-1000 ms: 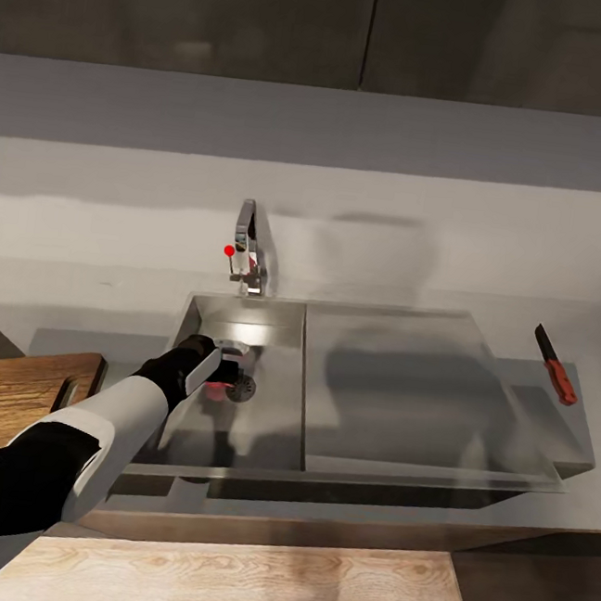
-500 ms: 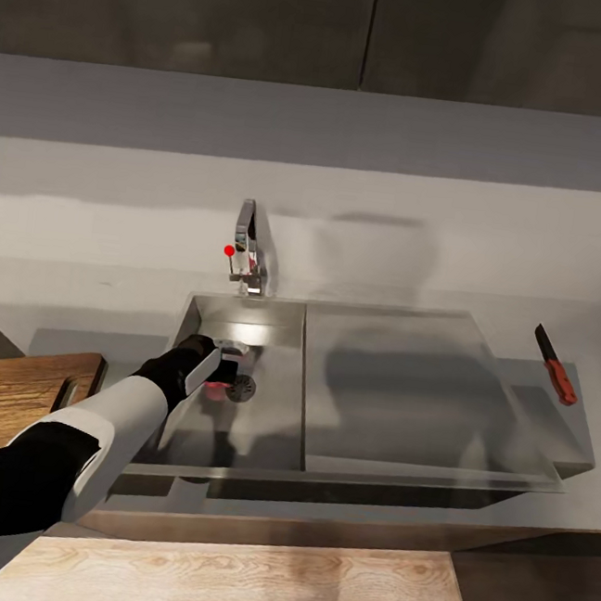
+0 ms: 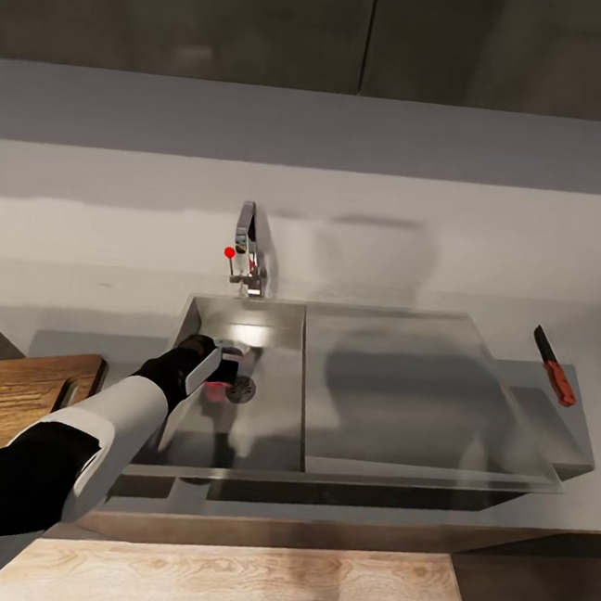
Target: In the kitchen, take the Vidalia onion out of the sink, dice it on the chopping board with the paring knife, put the diced onion into the bowl on the countertop, then place both the paring knife and the chopping board into the sink.
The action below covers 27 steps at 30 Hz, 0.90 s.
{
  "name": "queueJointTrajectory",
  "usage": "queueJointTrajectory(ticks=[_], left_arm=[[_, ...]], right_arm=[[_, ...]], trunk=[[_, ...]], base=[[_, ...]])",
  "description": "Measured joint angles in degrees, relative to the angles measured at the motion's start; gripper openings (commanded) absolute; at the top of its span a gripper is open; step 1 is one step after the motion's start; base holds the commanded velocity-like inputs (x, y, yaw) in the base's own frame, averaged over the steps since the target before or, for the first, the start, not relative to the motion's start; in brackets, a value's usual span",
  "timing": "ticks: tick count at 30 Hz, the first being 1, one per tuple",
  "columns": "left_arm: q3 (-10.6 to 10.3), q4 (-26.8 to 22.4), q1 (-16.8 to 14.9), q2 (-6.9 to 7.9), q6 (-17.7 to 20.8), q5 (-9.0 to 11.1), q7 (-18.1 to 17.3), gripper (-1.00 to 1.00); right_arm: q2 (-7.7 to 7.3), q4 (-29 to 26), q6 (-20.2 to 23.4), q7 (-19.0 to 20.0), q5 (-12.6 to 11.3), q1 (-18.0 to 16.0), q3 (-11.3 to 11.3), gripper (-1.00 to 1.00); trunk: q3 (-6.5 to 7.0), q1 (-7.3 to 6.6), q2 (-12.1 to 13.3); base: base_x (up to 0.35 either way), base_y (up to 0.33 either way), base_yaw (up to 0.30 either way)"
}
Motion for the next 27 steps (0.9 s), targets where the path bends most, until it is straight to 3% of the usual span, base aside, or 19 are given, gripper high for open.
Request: queueJointTrajectory(ticks=[5, 12, 16, 18, 21, 25, 27], left_arm=[[0.01, -1.07, -0.01, -0.02, 0.0, -0.01, 0.08, -1.0], [-0.05, -8.98, 1.49, 0.06, 0.48, 0.1, 0.04, -1.0], [-0.14, -20.54, 7.1, 0.19, 1.52, 0.05, 0.06, -1.0], [-0.19, -28.54, 11.46, 0.61, 3.1, 0.05, 0.07, -1.0], [-0.23, -36.29, 15.89, 1.32, 5.58, -0.03, 0.04, -1.0], [-0.25, -48.52, 22.77, 3.27, 8.64, -0.22, -0.03, -1.0], [-0.23, -55.22, 26.38, 5.03, 9.44, -0.31, -0.03, -1.0]], right_arm=[[0.0, 0.0, 0.0, 0.0, 0.0, -0.01, 0.0, 1.0], [0.0, 0.08, 0.0, 0.0, 0.0, 0.0, 0.0, 1.0], [0.0, 0.09, 0.0, 0.0, 0.0, 0.01, 0.0, 1.0], [0.0, 0.09, 0.0, 0.0, 0.0, 0.0, 0.0, 1.0], [0.0, 0.09, 0.0, 0.0, 0.0, -0.02, 0.0, 1.0], [0.0, 0.1, 0.0, 0.0, 0.0, 0.0, 0.0, 1.0], [0.0, 0.15, 0.0, 0.0, 0.01, 0.01, 0.0, 1.0]], trunk=[[0.43, 0.0, 0.0], [1.05, 0.0, 0.0], [1.41, 0.0, 0.0], [1.58, -0.01, 0.0], [1.85, 0.0, 0.0], [2.21, 0.0, 0.0], [2.39, -0.01, -0.01]], base=[[0.0, 0.0, 0.0], [0.0, 0.0, 0.0], [0.0, 0.0, 0.0], [0.0, 0.0, 0.0], [0.0, 0.0, 0.0], [0.0, 0.0, 0.0], [0.0, 0.0, 0.0]])
